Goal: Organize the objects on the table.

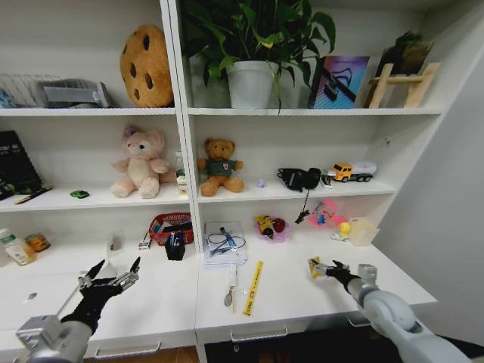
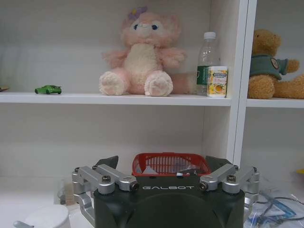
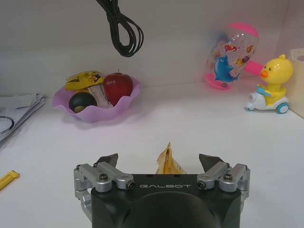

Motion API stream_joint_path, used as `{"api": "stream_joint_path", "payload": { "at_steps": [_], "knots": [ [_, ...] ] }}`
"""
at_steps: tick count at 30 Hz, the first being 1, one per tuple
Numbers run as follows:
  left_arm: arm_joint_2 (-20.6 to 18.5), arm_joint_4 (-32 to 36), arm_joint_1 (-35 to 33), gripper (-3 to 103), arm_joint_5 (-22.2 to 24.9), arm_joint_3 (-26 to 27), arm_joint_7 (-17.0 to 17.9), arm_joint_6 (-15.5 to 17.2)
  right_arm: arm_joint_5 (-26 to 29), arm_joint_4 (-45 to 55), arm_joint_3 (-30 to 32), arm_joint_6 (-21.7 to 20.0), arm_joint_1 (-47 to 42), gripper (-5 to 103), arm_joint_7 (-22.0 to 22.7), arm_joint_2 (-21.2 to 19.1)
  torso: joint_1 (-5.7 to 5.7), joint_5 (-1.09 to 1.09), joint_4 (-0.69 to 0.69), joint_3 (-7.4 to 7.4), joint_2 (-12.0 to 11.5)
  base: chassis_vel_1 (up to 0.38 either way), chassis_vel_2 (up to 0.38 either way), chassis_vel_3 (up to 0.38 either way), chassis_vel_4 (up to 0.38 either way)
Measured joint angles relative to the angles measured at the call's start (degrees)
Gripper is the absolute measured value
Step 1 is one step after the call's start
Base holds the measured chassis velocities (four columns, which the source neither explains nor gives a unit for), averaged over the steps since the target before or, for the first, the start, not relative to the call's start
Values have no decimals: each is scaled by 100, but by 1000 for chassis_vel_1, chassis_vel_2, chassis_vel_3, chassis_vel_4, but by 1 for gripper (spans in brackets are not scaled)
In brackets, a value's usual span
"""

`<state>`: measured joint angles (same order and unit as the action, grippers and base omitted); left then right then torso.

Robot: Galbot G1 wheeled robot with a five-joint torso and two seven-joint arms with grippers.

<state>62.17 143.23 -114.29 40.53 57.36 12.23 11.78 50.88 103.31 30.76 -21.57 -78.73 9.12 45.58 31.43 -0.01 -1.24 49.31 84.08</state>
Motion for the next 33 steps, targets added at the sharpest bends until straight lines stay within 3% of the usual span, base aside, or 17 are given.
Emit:
{"api": "stream_joint_path", "payload": {
  "at_steps": [7, 10, 12, 14, 15, 16, 18, 21, 25, 29, 33],
  "knots": [
    [0, 0, 0, 100, 0, 0, 0, 0, -88, -295, -177, 51, 216, 85, 7, 111, 0, 1, -1, 0, 0, 0, 0, 0, 0],
    [0, 0, 0, 100, 0, 0, 0, 0, -111, -428, -272, 81, 346, 74, 5, 125, 0, 1, -1, 0, 0, 0, 0, 0, 0],
    [0, 0, 0, 100, 0, 0, 0, 0, -115, -468, -315, 86, 402, 74, 3, 129, 0, 1, 0, 0, 0, 0, 0, 0, 0],
    [1, 0, 0, 100, 0, 0, 0, 0, -133, -552, -413, 97, 527, 63, -10, 133, -1, 0, 1, 0, 0, 0, 0, 0, 0],
    [1, 0, 0, 100, 0, 0, 0, 0, -133, -552, -413, 97, 527, 63, -10, 133, -1, 0, 1, 0, 0, 0, 0, 0, 0],
    [0, 0, 0, 100, 0, 0, 0, 0, -136, -585, -454, 99, 576, 52, -15, 134, -1, 1, 0, 0, 0, 0, 0, 0, 0],
    [0, 0, 0, 100, 0, 0, 0, 0, -138, -602, -473, 99, 605, 52, -15, 139, -1, 1, 0, 0, -1, 0, 0, 0, 0],
    [0, 0, 0, 100, 0, 0, 0, 0, -150, -630, -481, 115, 608, 36, -20, 145, -1, 1, 0, 0, -1, 0, 0, 0, 0],
    [0, 0, 0, 100, 0, 0, 0, 0, -154, -637, -473, 131, 585, 25, -42, 139, -1, 1, -1, -1, 0, 0, 0, 0, 0],
    [0, 0, 0, 100, 0, 0, 0, 0, -154, -648, -447, 153, 568, 4, -66, 131, -1, 1, 0, -1, 0, 0, 0, 0, 0],
    [0, 0, 0, 100, 0, 0, 0, 0, -151, -646, -420, 161, 562, 1, -79, 123, -1, 1, 0, -1, -1, 0, 0, 0, 0]
  ]
}}
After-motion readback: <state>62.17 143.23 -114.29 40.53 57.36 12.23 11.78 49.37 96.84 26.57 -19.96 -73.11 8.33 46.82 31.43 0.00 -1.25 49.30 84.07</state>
